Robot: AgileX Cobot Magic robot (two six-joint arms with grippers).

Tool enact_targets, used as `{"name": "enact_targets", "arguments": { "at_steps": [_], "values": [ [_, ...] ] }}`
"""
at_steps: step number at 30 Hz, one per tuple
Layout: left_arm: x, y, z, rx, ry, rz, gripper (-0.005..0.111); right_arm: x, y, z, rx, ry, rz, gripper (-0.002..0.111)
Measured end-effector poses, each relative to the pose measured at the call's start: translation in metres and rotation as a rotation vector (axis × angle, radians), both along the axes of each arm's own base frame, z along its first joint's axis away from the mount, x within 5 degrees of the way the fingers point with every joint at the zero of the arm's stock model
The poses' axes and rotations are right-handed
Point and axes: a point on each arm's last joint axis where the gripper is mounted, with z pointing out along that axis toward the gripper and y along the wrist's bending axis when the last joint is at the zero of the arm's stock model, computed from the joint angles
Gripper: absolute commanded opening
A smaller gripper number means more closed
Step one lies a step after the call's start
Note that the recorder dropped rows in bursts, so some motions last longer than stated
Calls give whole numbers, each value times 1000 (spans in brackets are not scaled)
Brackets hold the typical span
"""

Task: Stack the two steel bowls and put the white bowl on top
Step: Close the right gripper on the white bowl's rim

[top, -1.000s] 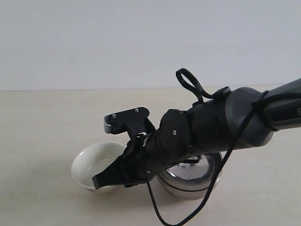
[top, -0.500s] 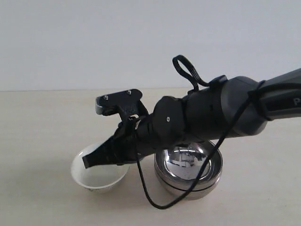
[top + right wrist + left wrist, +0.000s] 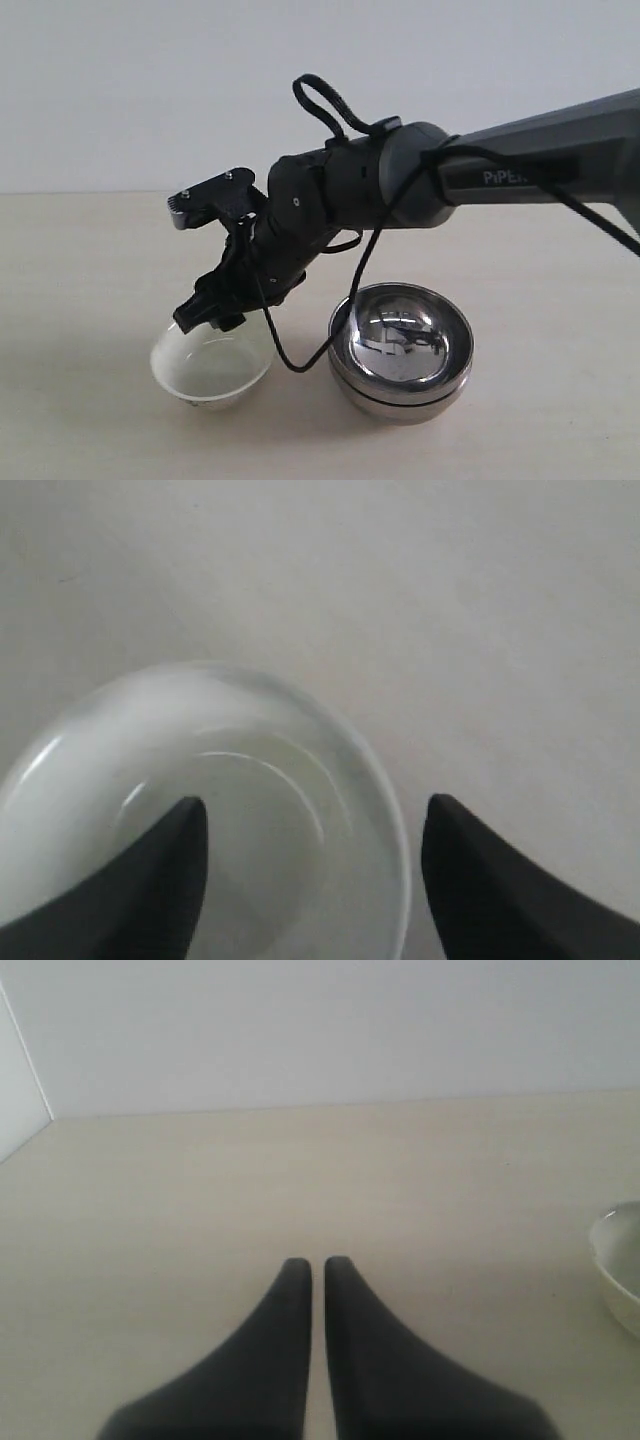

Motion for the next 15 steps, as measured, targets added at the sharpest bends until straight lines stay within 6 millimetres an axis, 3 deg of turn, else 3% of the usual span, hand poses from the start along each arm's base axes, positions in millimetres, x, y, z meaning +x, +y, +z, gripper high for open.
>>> {"name": "enact_targets", "arguments": {
  "at_steps": [3,7,9,12,15],
  "values": [
    [0,0,0,0,0,0,4,8,2,-5,-47,-22,-4,55],
    [0,0,0,0,0,0,4,10,3,-40,-118,25,8,52],
    [0,0,0,0,0,0,4,11,4,-46,-120,26,8,37],
    [0,0,0,0,0,0,4,11,4,-47,-119,24,10,3],
    [0,0,0,0,0,0,4,13,4,-47,-105,26,-2,0]
  ]
}}
